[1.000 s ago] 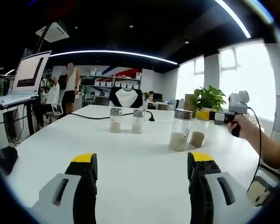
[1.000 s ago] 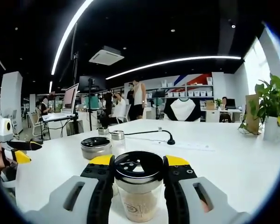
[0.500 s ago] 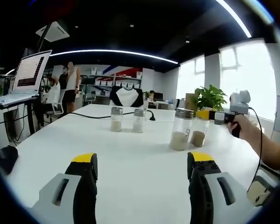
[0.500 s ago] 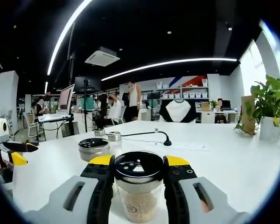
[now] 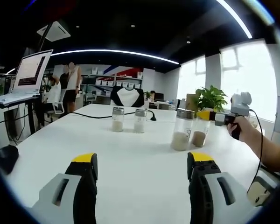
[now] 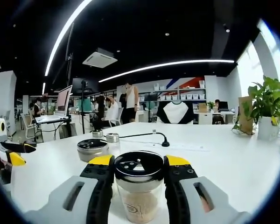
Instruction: Rotate the seasoning bottle until the label or dispensing opening points toward the visible target arrow and the bottle remains upright within the marked orientation range
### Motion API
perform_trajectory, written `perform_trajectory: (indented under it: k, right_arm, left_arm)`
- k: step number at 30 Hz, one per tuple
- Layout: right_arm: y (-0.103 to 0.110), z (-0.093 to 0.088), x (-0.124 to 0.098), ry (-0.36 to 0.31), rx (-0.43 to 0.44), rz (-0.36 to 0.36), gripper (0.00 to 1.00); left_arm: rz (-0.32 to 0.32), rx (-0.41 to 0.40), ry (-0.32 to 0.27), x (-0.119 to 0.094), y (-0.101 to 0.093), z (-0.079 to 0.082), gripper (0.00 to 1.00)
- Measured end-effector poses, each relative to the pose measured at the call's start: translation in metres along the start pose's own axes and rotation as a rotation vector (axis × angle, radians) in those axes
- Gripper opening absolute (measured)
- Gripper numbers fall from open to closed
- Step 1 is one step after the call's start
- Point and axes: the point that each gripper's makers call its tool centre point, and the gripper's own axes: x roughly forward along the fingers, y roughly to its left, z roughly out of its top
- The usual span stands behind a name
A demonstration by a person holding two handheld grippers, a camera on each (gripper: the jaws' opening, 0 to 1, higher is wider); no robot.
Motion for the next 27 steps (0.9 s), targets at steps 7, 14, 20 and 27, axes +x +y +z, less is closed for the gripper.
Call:
perform_trajectory:
  k: [7, 14, 20, 27]
  right_arm:
    - [0.007, -0.003, 0.001, 0.017, -0.031, -0.004, 0.49]
    - [0.005, 0.001, -0.003, 0.024, -0.037, 0.0, 0.49]
    - [0.002, 0.006, -0.009, 0.024, -0.063, -0.02, 0.51]
    - [0.002, 0.012, -0.025, 0.024, -0.069, -0.046, 0.53]
  left_arm:
    - [0.005, 0.001, 0.001, 0.0, 0.001, 0.0, 0.83]
    - [0.008, 0.001, -0.001, 0.0, 0.002, 0.0, 0.83]
    - [-0.001, -0.005, -0.01, 0.0, -0.002, 0.004, 0.83]
    - [-0.01, -0.004, -0.017, 0.001, -0.004, 0.005, 0.84]
